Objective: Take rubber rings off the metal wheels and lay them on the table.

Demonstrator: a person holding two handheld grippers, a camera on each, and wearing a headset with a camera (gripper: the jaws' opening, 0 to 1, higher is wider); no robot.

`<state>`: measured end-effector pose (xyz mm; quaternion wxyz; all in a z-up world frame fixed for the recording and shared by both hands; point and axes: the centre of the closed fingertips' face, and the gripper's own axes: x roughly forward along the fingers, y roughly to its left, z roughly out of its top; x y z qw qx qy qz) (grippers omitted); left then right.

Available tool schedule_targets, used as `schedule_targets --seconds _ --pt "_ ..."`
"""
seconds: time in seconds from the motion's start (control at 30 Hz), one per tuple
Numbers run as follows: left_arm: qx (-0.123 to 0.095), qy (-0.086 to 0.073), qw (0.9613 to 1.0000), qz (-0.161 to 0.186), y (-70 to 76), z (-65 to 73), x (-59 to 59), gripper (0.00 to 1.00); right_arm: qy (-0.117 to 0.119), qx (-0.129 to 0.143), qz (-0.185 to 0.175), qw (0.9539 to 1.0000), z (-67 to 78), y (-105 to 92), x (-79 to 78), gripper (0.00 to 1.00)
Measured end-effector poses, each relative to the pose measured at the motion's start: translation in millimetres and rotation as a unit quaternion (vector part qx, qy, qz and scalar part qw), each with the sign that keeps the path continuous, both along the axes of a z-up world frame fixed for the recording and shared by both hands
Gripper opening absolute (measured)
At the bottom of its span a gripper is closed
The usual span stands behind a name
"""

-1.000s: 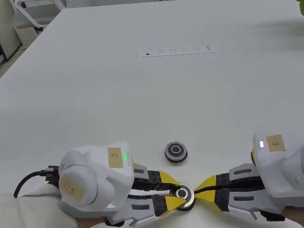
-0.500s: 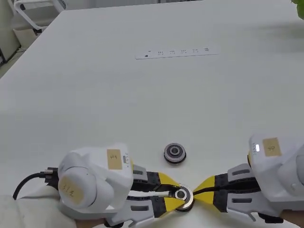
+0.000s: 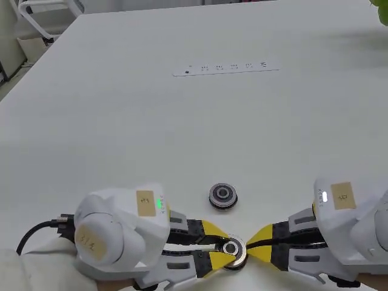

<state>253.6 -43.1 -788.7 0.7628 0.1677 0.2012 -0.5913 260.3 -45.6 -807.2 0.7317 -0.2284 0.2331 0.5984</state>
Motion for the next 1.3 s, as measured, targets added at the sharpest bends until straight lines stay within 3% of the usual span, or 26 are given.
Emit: schedule_targets --seconds 0.1,0.27,0.37,0.47,0.57,0.6,0.67,0.7,0.8,0.83,0.93,1.0,1.07,1.3 --pt "0.0 -0.001 1.0 0.001 0.0 0.1 0.2 0.13 -0.007 -0.004 0.003 1.0 0.1 -0.1 0.5 0.0" --pt "0.0 0.0 1.0 0.002 0.2 0.0 0.5 0.13 -0.062 -0.032 0.03 0.9972 0.4 0.3 2.0 0.0" --pt "0.0 -0.001 1.0 0.002 0.3 0.0 0.5 0.13 -0.044 -0.026 0.021 0.9984 -0.7 -0.2 1.1 0.0" --pt "0.0 -0.001 1.0 0.002 0.1 -0.1 0.2 0.13 -0.01 -0.009 0.002 0.9999 -0.8 -0.8 2.6 0.0" --pt "-0.001 -0.001 1.0 0.002 0.1 -0.2 0.2 0.13 0.058 0.026 -0.039 0.9972 -0.2 -1.5 3.7 0.0" --pt "-0.001 -0.001 1.0 0.001 0.1 -0.2 0.1 0.13 0.083 0.039 -0.053 0.9944 -0.2 -2.3 4.4 0.0" --pt "-0.001 -0.002 1.0 0.001 0.1 -0.2 0.0 0.13 0.144 0.07 -0.086 0.9834 0.2 -3.4 5.9 0.0" --pt "-0.001 -0.002 1.0 0.001 0.1 -0.2 0.0 0.13 0.179 0.086 -0.104 0.9746 0.1 -4.1 6.2 0.0" --pt "-0.001 -0.002 1.0 0.0 0.2 -0.2 -0.3 0.13 0.227 0.115 -0.123 0.9592 2.2 -4.5 7.3 0.0" --pt "-0.001 -0.003 1.0 -0.001 0.2 -0.2 -0.4 0.13 0.25 0.127 -0.132 0.9509 3.3 -4.9 7.5 0.0" --pt "-0.001 -0.005 1.0 -0.003 -0.6 0.3 -1.1 0.13 0.281 0.141 -0.141 0.9388 3.9 -5.0 7.2 0.0" --pt "0.0 -0.006 1.0 -0.004 -0.9 0.4 -1.4 0.13 0.287 0.147 -0.144 0.9354 5.5 -5.0 8.4 0.0" --pt "0.0 -0.006 1.0 -0.004 -1.3 0.6 -1.5 0.13 0.3 0.163 -0.149 0.9279 11.2 -3.3 9.3 0.0" --pt "0.0 -0.007 1.0 -0.006 -0.5 -0.1 -1.0 0.13 0.302 0.162 -0.147 0.9277 12.9 0.8 4.5 0.0"
